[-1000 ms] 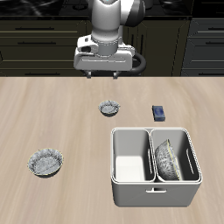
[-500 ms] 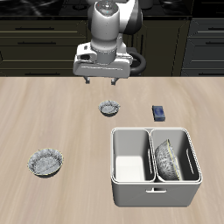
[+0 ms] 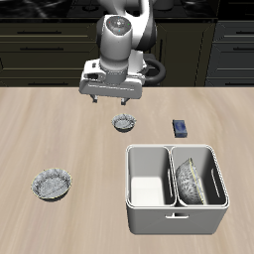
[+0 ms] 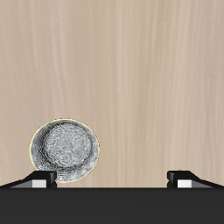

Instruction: Place the largest bowl in the left side of the drainer and place the smallest bowl in the right side

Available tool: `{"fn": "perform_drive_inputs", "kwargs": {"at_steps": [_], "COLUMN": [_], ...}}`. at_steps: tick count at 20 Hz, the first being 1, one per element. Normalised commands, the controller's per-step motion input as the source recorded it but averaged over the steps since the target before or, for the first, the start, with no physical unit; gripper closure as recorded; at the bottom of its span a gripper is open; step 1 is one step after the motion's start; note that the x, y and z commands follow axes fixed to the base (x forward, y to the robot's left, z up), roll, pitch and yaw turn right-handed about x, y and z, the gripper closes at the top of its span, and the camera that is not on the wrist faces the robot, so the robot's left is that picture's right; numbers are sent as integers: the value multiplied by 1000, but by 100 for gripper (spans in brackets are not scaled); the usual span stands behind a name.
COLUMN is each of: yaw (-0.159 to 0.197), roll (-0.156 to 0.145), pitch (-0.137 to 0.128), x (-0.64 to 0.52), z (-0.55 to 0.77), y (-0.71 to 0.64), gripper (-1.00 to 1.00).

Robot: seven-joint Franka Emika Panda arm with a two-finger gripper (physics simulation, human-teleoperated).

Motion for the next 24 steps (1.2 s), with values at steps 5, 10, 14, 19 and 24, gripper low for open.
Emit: {"fn": "perform_drive_inputs", "kwargs": {"at_steps": [5, 10, 14, 19, 24], "yaw": [-10, -1, -13, -7, -13], "roll": [2, 21, 8, 15, 2], "pitch": [39, 38, 54, 43, 37], "x": [21, -3, -9, -79, -113], "z": [-202, -211, -271, -273, -222], "y": [19, 90, -5, -2, -11], "gripper": [-100, -100, -100, -100, -100]}}
